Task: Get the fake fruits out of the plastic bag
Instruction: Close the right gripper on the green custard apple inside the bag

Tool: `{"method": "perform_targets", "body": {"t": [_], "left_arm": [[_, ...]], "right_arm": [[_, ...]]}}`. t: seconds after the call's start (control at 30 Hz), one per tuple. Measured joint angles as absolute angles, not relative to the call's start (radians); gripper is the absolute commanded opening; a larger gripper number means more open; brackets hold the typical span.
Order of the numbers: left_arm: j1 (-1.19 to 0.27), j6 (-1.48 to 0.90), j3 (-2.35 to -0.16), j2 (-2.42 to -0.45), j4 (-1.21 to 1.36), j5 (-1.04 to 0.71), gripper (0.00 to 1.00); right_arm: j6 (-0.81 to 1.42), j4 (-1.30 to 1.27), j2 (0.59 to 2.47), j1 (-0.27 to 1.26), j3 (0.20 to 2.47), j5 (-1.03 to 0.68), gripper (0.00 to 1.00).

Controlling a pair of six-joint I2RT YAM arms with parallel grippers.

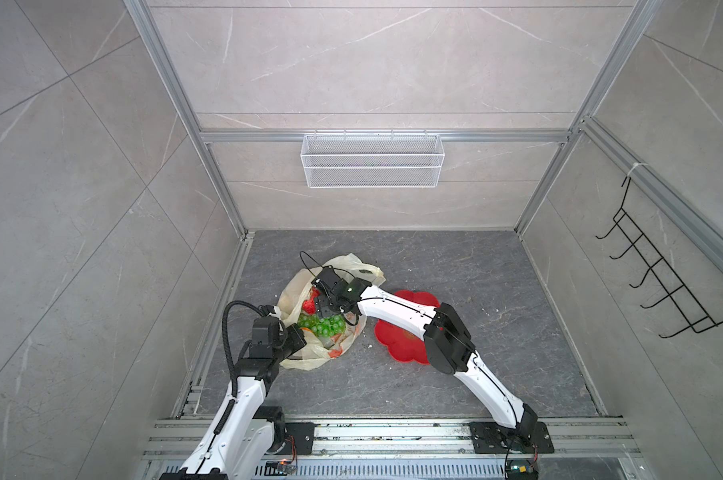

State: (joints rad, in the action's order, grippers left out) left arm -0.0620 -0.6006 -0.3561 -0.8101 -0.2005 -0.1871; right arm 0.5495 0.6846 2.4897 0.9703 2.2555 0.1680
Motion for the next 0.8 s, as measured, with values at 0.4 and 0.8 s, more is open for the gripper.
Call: {"method": "perform_targets", "body": {"t": [0.4,0.8], "left_arm": [[-0.062,-0.6,-0.356,-0.807,-0.2,-0.187,0.08],[-0.062,-0.6,-0.356,-0.805,-0.201,-0.187,0.08]], "right_arm": [[0.515,0.842,2.695,0.97,2.603,0.236,0.81],[0.496,0.872,2.709,0.97,2.605,0.247,0.72]]}}
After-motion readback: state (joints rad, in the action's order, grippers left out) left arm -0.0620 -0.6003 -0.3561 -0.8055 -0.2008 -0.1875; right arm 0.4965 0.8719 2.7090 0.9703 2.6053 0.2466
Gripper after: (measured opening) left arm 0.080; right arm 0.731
